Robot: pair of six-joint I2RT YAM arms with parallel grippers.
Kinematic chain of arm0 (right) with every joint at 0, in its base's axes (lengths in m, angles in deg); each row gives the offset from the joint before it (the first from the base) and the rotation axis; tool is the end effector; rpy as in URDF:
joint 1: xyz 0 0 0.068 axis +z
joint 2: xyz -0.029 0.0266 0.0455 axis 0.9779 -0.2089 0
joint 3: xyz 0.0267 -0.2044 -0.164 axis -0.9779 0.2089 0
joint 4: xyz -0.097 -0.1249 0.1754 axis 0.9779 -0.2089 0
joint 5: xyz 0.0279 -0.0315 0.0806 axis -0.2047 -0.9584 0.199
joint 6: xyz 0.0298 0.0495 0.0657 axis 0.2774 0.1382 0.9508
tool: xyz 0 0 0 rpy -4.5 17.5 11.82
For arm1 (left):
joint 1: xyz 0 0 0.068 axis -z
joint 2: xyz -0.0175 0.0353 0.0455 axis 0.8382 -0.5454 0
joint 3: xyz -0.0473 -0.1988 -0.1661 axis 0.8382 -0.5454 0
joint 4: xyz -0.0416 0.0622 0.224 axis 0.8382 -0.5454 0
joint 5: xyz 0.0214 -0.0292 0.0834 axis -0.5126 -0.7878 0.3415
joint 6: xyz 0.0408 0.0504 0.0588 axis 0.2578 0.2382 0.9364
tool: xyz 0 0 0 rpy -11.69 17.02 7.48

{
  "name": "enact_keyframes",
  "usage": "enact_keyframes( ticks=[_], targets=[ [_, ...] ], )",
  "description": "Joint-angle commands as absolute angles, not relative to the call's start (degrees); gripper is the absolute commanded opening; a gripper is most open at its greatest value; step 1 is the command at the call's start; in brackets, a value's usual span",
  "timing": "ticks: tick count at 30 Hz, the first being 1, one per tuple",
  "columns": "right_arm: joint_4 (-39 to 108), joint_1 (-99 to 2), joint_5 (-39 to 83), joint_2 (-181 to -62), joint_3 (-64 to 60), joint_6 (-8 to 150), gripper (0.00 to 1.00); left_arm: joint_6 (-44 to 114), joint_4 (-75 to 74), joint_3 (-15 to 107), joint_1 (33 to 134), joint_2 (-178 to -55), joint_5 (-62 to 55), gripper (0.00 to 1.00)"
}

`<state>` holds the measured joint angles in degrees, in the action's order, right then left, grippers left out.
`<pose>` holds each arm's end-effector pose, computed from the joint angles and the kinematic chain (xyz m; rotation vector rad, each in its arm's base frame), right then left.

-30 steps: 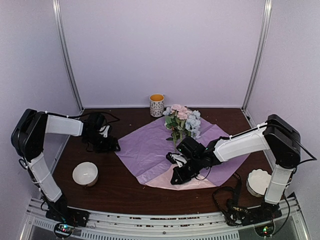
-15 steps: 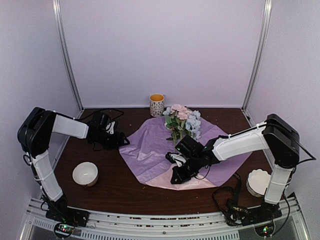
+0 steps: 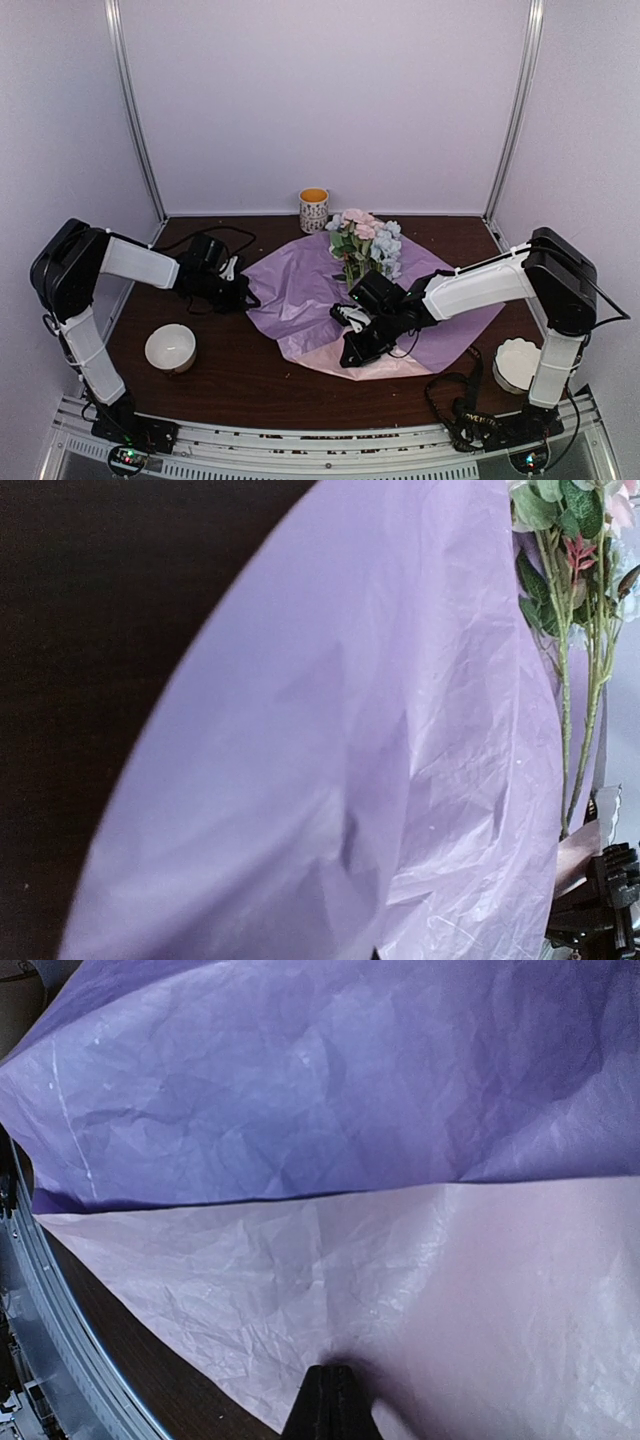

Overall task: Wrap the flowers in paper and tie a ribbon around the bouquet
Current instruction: Pick up the one-fourth-folded wrapping paper from the center of the board.

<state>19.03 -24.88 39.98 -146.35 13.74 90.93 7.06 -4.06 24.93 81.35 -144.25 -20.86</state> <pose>0.1837 0.3008 0.1137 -0.8166 2.7934 0.9693 0.3011 -0.1736 0.1099 -0.1561 2.6659 -0.9853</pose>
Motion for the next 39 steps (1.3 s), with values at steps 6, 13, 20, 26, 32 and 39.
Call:
enact_keyframes(
  ticks=[6, 13, 20, 26, 32, 39],
  targets=[
    [17.0, -24.6, 37.9, -148.3, 13.6, 89.9, 0.00, 10.7, -7.2, 28.0, 81.7, -136.6, -15.9, 0.00],
    [17.4, -24.7, 37.8, -148.6, 13.8, 89.5, 0.00, 15.2, -15.8, 36.5, 87.1, -133.6, -15.2, 0.00],
    [21.1, -26.1, 41.3, -149.3, 15.6, 89.7, 0.00, 14.4, -17.7, 42.6, 90.5, -132.3, -17.3, 0.00],
    [23.8, -27.6, 44.6, -150.4, 16.3, 89.0, 0.00, 14.5, -16.6, 47.7, 93.5, -133.5, -18.4, 0.00],
    [27.0, -29.3, 46.5, -146.0, 17.6, 90.6, 0.00, 15.0, -17.3, 53.2, 95.6, -137.4, -18.8, 0.00],
    [29.2, -31.8, 42.1, -138.7, 20.9, 93.5, 0.06, 16.4, -20.7, 52.8, 95.7, -137.6, -15.3, 0.00]
  ],
)
